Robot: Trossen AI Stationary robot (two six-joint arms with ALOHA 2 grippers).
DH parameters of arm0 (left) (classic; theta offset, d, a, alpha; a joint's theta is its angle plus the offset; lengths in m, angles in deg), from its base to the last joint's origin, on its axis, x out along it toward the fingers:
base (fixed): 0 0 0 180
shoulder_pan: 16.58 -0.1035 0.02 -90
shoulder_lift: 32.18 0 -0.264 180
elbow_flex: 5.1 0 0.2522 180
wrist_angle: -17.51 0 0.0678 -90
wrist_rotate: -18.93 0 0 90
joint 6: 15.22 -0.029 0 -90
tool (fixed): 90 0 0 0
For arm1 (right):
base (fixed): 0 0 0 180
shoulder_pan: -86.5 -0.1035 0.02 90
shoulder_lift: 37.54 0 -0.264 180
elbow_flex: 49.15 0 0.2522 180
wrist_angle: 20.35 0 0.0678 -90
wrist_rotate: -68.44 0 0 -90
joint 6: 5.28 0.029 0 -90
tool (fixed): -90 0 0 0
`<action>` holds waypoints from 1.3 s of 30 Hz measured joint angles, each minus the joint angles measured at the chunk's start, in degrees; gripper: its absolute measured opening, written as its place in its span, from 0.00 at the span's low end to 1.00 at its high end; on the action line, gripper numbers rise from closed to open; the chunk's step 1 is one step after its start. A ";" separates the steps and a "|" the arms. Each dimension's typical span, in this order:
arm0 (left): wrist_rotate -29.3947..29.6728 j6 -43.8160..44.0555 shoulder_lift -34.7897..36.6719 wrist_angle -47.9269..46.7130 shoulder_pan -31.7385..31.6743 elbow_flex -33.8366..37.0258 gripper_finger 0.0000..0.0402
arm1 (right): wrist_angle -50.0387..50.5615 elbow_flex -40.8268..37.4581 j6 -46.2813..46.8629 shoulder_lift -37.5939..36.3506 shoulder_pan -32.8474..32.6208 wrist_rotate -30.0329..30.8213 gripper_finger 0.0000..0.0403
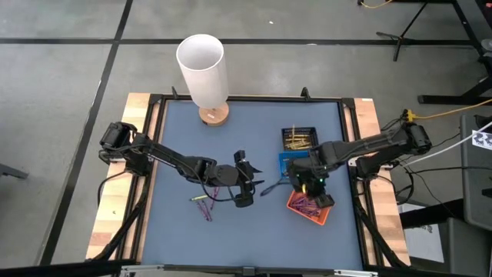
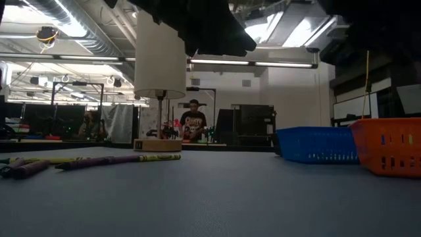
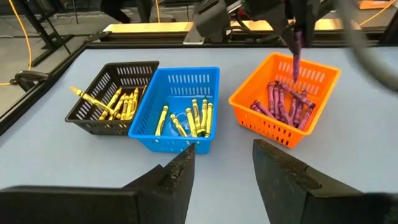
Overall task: Sort crayons
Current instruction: Put the purple crayon into the orange bin
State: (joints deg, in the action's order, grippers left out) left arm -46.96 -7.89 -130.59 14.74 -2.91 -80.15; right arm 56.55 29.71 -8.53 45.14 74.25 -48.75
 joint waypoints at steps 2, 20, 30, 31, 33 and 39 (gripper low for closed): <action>0.01 0.00 0.00 -0.08 0.00 0.00 0.36 | 0.00 0.00 0.04 0.00 -1.58 3.70 0.17; 1.28 14.65 0.55 -12.95 0.04 0.00 0.36 | -0.02 0.00 0.02 0.00 -4.26 11.60 0.36; -3.96 36.06 0.53 -38.59 2.53 0.00 0.36 | -0.26 -0.02 0.02 0.00 -4.26 11.60 0.36; -3.95 37.15 0.54 -40.16 2.98 0.00 0.36 | -0.26 -0.02 0.04 0.00 -4.26 11.60 0.36; -3.95 38.47 0.53 -42.86 3.92 0.05 0.36 | -0.26 -0.02 0.02 0.00 -4.26 11.60 0.36; -3.66 39.09 0.19 -43.57 6.46 1.87 0.36 | -0.26 -0.02 0.02 0.00 -4.26 11.60 0.36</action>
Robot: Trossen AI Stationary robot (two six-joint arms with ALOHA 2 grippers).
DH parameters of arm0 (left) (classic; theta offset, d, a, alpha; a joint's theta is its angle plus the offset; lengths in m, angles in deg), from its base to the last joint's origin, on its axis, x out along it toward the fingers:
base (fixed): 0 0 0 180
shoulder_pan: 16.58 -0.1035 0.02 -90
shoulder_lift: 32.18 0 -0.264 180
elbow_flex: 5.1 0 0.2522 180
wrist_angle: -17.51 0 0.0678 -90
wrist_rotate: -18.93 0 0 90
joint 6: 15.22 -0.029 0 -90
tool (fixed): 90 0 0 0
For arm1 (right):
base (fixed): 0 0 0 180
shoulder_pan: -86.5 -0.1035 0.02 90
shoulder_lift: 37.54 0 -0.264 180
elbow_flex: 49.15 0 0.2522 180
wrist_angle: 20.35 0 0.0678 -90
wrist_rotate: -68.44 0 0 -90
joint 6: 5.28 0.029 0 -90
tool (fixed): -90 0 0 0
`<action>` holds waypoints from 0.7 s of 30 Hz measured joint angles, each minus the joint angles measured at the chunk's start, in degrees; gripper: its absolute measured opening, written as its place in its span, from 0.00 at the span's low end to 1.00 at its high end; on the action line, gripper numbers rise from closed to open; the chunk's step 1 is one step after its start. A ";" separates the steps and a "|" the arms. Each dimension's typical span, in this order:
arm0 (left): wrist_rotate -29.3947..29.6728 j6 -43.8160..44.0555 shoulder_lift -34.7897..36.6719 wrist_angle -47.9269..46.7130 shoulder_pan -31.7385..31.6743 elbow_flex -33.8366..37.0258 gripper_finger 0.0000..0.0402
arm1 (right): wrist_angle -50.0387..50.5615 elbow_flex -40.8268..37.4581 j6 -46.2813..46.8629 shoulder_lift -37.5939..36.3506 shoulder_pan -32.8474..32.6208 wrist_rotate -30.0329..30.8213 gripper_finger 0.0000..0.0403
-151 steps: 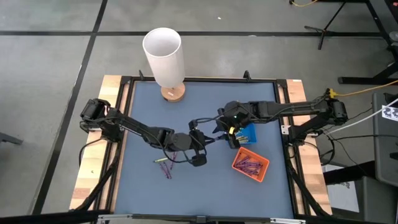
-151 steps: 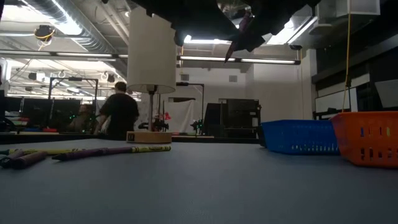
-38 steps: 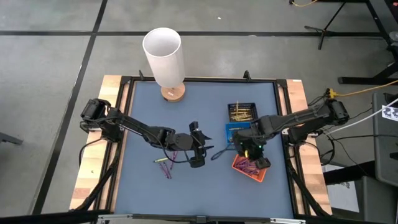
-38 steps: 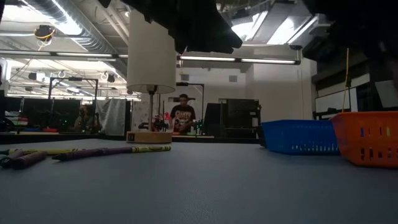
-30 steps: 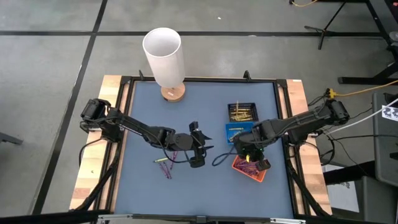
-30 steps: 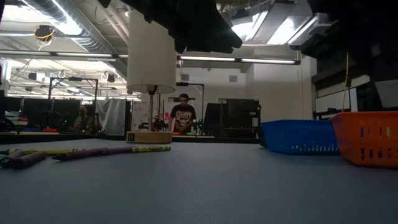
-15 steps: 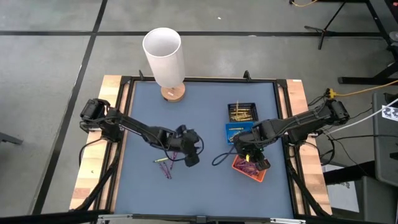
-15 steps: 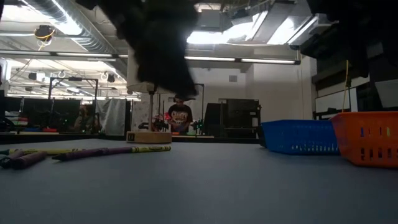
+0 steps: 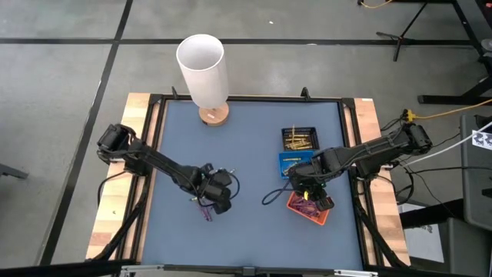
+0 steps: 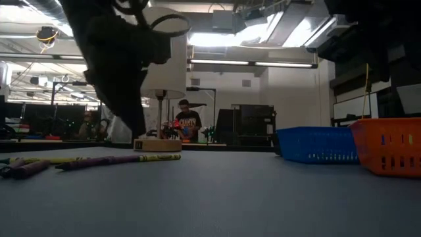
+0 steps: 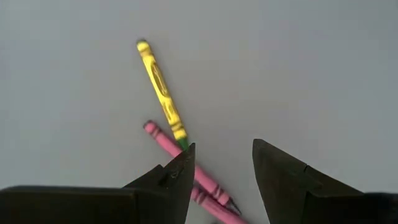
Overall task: Sort crayons
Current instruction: Put the purple crayon into the orange bin
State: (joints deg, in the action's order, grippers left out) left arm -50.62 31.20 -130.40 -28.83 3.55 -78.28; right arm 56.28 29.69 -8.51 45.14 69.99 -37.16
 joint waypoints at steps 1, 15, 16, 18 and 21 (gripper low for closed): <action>0.03 0.16 -0.14 0.13 0.28 0.29 0.36 | 0.00 0.00 0.02 0.00 0.00 -0.01 0.36; 3.09 1.67 -1.18 1.08 0.60 4.62 0.36 | -0.22 -0.04 0.02 0.00 0.00 -0.02 0.36; 3.09 1.67 -1.18 1.66 0.62 4.96 0.36 | -0.22 -0.02 0.02 0.00 0.00 -0.02 0.36; 3.09 1.67 -1.18 4.09 0.62 5.82 0.36 | -0.22 -0.04 0.00 0.00 0.00 -0.02 0.36; 3.06 1.67 -1.18 7.81 0.62 7.57 0.36 | -0.22 -0.03 0.02 0.00 0.00 -0.02 0.36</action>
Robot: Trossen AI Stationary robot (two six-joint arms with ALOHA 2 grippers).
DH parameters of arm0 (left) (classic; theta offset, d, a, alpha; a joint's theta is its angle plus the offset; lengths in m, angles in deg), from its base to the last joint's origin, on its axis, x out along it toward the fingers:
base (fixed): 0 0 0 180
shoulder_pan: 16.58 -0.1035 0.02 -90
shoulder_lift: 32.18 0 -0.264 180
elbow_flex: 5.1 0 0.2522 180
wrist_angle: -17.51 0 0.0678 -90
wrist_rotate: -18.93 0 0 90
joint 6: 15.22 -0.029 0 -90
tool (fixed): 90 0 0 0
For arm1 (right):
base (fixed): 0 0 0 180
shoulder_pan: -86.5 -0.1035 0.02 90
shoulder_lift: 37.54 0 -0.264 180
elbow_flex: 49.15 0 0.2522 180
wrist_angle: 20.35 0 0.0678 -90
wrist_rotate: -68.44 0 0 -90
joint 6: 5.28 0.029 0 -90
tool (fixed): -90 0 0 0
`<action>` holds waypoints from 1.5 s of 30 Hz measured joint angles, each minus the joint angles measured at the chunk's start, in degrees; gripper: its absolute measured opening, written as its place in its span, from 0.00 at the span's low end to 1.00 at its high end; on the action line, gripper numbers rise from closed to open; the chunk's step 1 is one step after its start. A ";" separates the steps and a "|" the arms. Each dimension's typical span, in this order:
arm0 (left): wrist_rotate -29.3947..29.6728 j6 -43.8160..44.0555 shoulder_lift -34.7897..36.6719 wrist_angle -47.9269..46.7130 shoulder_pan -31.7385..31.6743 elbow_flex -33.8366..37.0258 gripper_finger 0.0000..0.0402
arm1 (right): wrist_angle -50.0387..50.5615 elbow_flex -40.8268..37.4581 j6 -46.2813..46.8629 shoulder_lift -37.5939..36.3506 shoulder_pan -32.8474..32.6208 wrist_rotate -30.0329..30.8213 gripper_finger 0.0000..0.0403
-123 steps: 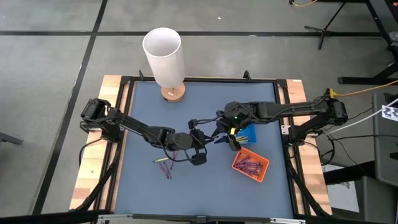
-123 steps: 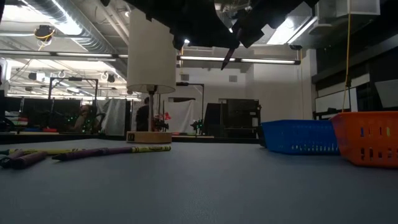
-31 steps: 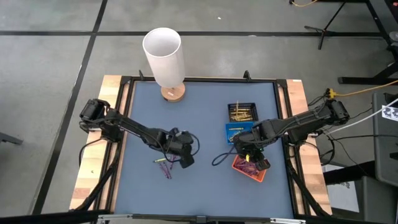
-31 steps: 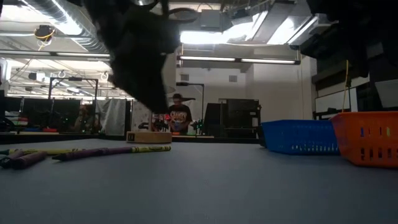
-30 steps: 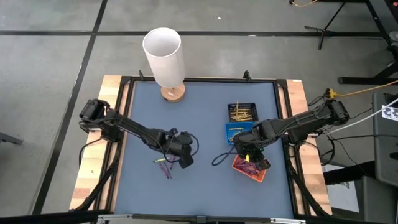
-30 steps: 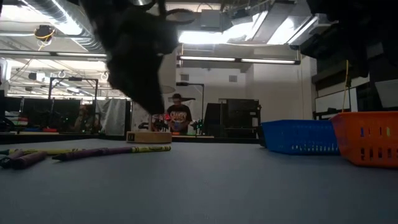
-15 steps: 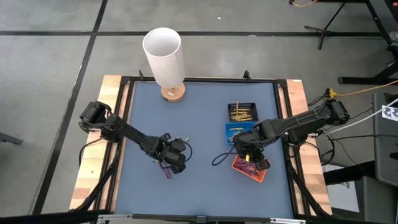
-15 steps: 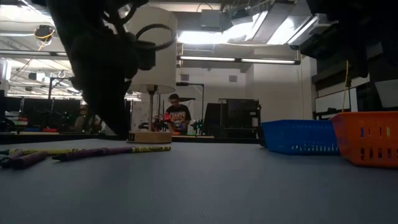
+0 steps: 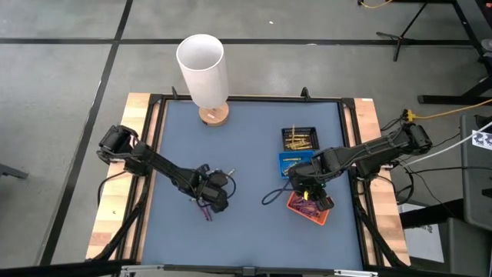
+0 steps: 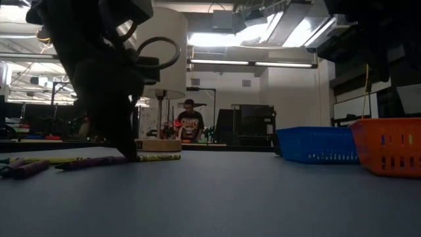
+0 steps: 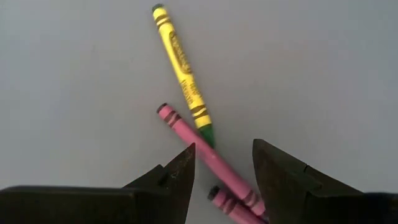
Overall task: Sort crayons
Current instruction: Put the purple crayon into the orange bin
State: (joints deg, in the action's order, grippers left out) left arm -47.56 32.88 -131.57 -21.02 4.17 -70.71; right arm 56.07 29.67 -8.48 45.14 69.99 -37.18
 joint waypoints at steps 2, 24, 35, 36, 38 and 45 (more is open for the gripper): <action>0.02 0.00 0.00 0.28 0.00 0.76 0.36 | 0.00 0.01 -0.02 0.00 0.00 0.00 0.36; 1.47 -0.02 -2.06 0.19 0.09 0.96 0.36 | -0.11 -0.01 0.00 0.00 0.02 0.00 0.36; 0.52 -0.02 -2.14 0.32 0.07 1.03 0.20 | 5.89 0.00 -0.04 -2.45 0.02 0.00 0.36; 0.32 -0.02 -2.14 0.32 0.07 1.03 0.18 | 5.96 -0.01 -0.04 -3.45 0.02 0.00 0.36; -0.18 -0.02 -2.19 0.32 0.05 1.03 0.15 | 5.75 0.00 -0.06 -5.99 0.02 0.02 0.36; -0.57 -0.04 -2.19 0.43 0.02 1.07 0.06 | 0.57 -0.85 -0.07 -16.73 0.02 3.12 0.36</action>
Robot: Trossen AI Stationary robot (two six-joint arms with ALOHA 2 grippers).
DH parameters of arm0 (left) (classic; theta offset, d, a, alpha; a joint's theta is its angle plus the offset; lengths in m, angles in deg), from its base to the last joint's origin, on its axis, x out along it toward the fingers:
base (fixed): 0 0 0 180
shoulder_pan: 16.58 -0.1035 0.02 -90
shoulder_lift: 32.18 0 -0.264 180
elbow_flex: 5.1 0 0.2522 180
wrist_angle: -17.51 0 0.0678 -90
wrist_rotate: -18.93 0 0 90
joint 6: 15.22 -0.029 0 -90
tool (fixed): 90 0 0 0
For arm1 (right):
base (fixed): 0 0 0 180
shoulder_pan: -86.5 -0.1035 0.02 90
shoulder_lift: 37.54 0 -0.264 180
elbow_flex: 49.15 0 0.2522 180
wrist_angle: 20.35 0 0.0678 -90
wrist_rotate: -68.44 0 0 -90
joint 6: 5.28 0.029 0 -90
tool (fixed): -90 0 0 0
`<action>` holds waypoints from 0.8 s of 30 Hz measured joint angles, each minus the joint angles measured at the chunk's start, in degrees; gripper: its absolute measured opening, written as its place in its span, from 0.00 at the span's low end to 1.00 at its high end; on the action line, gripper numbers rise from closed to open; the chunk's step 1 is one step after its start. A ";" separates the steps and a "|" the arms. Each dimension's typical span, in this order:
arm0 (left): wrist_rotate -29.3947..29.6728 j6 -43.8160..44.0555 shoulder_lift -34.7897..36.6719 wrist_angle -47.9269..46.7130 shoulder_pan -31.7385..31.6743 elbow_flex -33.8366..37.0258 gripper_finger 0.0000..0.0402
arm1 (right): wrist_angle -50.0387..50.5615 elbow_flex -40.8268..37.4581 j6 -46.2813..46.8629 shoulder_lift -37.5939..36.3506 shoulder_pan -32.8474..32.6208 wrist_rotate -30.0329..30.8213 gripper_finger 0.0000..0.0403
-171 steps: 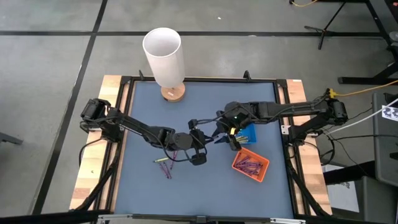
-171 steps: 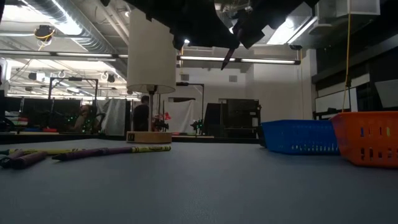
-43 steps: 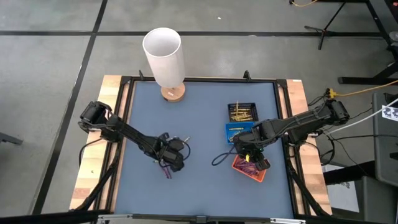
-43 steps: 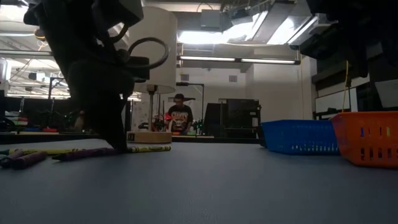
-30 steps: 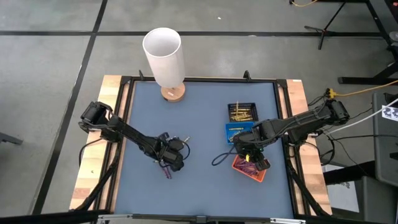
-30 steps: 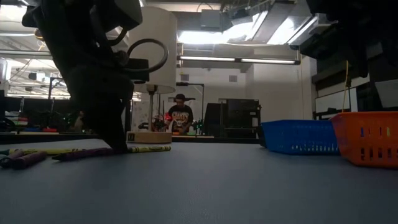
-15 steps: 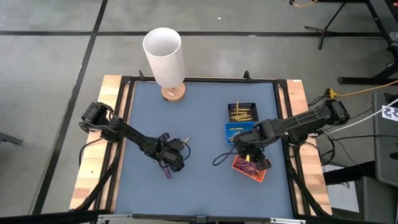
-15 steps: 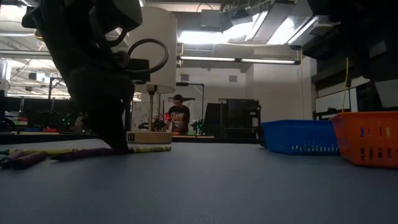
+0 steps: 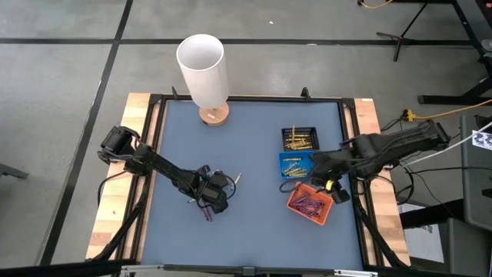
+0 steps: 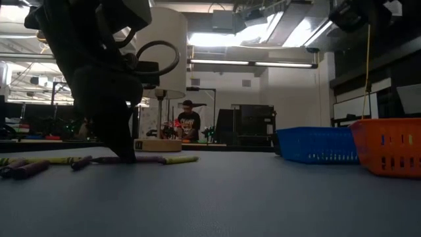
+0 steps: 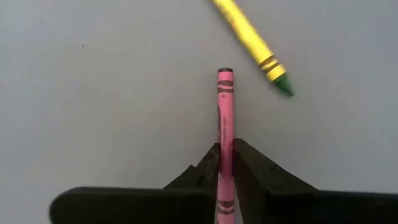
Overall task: Sort crayons
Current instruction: Put the purple crayon into the orange bin
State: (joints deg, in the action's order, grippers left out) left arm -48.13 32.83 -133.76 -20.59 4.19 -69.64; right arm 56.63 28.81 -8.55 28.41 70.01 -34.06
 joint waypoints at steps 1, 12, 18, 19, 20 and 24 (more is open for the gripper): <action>0.03 0.00 0.00 0.30 0.00 0.00 0.05 | -1.58 -0.79 -0.01 -1.47 0.00 0.37 0.36; -0.66 -0.14 1.86 2.13 -0.20 -1.69 0.03 | -22.96 -16.00 0.66 -10.90 0.00 0.51 0.36; 0.00 -0.63 2.07 3.46 -0.47 -6.48 0.02 | -41.23 -24.50 0.67 -9.40 0.00 1.45 0.36; 0.19 -0.66 2.12 4.25 -0.56 -7.10 0.02 | -44.15 -25.74 0.68 -8.98 0.00 2.12 0.36; 0.45 -0.66 2.12 5.16 -0.63 -7.72 0.02 | -47.09 -26.76 0.66 -8.55 0.00 2.49 0.36; 1.64 -2.80 2.16 10.40 -0.92 -9.29 0.02 | -54.30 -29.00 0.01 -7.09 0.00 6.55 0.36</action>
State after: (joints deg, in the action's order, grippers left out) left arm -46.49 30.04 -131.60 -10.19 3.27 -78.93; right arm 2.33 -0.19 -8.54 21.32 70.01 -27.51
